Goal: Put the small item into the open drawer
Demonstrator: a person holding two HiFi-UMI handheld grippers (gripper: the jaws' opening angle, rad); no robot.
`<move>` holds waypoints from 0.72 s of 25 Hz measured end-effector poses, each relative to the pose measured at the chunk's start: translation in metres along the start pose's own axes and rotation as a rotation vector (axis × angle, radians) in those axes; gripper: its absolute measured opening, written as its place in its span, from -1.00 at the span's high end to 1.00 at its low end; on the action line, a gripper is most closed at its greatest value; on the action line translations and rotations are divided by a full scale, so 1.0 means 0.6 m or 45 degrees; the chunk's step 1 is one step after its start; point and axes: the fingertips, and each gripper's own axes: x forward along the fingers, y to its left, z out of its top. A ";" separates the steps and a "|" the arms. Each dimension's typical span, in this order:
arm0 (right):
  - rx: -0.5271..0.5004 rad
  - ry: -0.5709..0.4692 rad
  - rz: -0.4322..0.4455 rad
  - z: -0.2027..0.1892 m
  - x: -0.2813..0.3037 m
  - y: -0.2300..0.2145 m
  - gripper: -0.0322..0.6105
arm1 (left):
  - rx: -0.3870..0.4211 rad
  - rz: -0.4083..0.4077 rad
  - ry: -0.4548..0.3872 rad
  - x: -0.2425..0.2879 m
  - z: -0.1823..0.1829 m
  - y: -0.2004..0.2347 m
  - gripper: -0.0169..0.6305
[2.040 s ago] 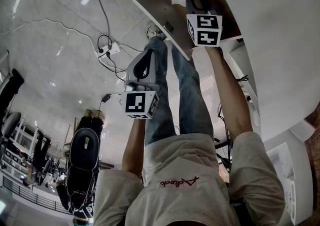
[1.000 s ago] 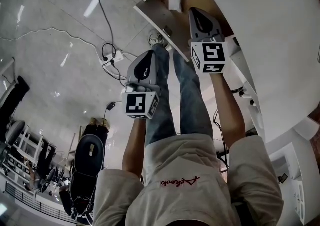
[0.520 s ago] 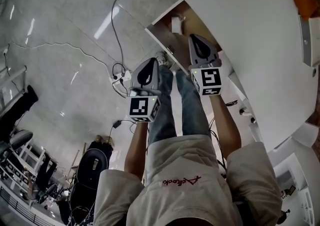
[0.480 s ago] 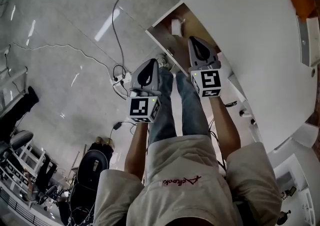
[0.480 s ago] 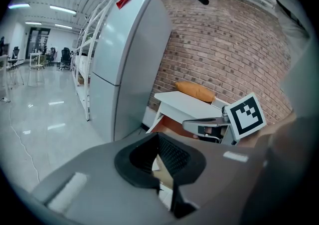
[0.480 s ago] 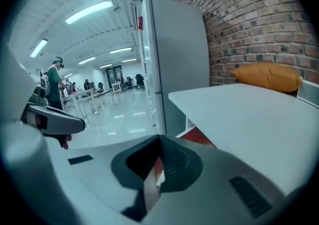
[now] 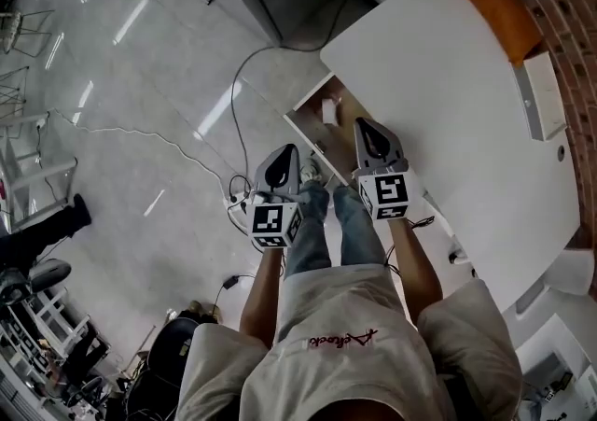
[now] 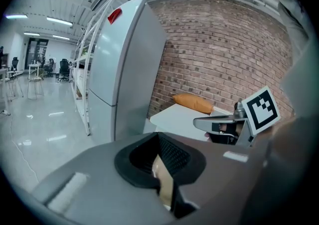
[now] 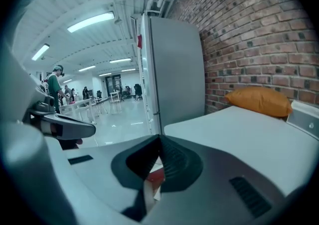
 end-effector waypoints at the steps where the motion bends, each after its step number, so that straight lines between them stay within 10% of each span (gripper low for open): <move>1: 0.000 -0.013 -0.005 0.013 -0.007 -0.004 0.86 | 0.008 0.001 -0.018 0.000 0.017 -0.004 0.92; 18: -0.074 -0.237 -0.095 0.224 -0.131 -0.059 0.86 | 0.131 0.031 -0.285 -0.063 0.248 -0.065 0.92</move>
